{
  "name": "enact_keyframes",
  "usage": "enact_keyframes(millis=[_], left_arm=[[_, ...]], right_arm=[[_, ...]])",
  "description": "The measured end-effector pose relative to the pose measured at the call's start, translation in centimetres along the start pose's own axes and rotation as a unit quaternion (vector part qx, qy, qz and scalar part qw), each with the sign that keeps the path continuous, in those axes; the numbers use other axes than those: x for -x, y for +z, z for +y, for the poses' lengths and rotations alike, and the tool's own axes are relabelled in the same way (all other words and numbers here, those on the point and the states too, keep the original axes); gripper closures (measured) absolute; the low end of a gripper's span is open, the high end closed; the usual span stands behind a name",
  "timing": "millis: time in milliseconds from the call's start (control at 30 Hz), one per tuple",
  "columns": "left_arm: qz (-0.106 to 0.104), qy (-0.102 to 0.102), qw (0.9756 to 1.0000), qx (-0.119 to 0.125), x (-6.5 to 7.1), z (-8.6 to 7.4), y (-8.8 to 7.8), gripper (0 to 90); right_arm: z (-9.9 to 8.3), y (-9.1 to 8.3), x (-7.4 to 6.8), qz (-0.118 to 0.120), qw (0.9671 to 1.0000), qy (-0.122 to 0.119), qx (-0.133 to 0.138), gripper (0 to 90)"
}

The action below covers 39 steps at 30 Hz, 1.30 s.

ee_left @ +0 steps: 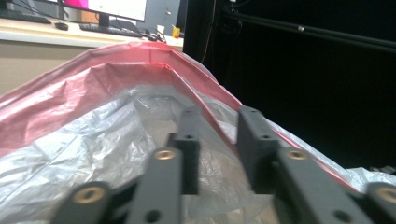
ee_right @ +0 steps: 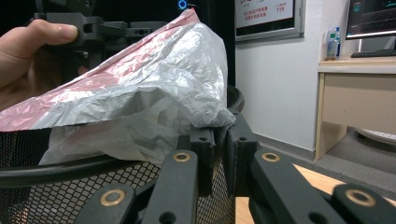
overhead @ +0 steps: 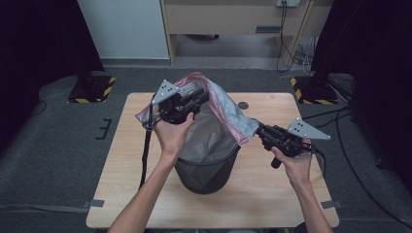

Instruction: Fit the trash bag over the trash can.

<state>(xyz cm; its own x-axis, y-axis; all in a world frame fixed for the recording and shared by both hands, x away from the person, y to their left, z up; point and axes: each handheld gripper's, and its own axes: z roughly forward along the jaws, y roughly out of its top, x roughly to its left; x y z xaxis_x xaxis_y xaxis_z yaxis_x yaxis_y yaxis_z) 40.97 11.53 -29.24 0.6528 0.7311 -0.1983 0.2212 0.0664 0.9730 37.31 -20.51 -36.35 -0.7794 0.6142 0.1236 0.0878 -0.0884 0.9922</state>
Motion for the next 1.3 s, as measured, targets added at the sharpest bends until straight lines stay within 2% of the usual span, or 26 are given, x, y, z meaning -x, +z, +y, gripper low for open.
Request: enact_keyframes(millis=[133,433,567,633,767,867,900,933,1000,1100,1133,1300], left_arm=[[-0.011,-0.006,0.9999,-0.006,0.0,0.1,0.2,89.4],[-0.019,0.008,0.9996,0.017,0.3,0.3,-0.2,90.0],[-0.021,0.019,0.9989,0.037,0.6,0.5,-0.6,90.0],[-0.024,0.024,0.9985,0.044,0.7,0.7,-0.9,90.0],[-0.023,0.029,0.9979,0.054,1.0,0.9,-1.3,90.0],[-0.020,0.033,0.9973,0.063,1.0,1.2,-1.8,90.0],[-0.020,0.033,0.9973,0.063,1.0,1.2,-1.8,90.0],[-0.019,0.032,0.9971,0.066,0.9,1.2,-1.9,90.0],[-0.020,0.029,0.9968,0.072,0.8,1.4,-2.2,90.0],[-0.021,0.031,0.9965,0.075,0.9,1.5,-2.4,90.0],[-0.022,0.038,0.9962,0.076,1.2,1.5,-2.6,90.0],[-0.039,0.046,0.9953,0.076,2.2,1.3,-2.8,90.0]], right_arm=[[0.1,-0.1,0.0,0.000,1.0000,-0.001,0.002,82.4],[0.1,-0.1,0.0,0.001,1.0000,-0.002,0.003,81.8],[0.2,-0.3,0.1,0.001,1.0000,0.004,0.009,74.8],[0.4,-0.4,0.1,0.005,0.9999,0.010,0.011,67.6],[1.0,-1.0,0.4,0.032,0.9990,0.030,0.004,51.0],[1.6,-1.7,0.6,0.054,0.9983,0.021,-0.008,44.8],[1.6,-1.7,0.6,0.054,0.9983,0.021,-0.008,44.8],[2.2,-2.2,0.8,0.080,0.9965,0.020,-0.015,40.0],[2.8,-2.6,0.8,0.080,0.9968,0.010,-0.006,38.6],[3.7,-3.1,0.7,0.079,0.9965,0.019,0.021,37.0],[4.0,-3.1,0.6,0.076,0.9964,0.022,0.029,35.5],[4.7,-2.2,-0.3,0.057,0.9967,0.032,0.049,31.1]])
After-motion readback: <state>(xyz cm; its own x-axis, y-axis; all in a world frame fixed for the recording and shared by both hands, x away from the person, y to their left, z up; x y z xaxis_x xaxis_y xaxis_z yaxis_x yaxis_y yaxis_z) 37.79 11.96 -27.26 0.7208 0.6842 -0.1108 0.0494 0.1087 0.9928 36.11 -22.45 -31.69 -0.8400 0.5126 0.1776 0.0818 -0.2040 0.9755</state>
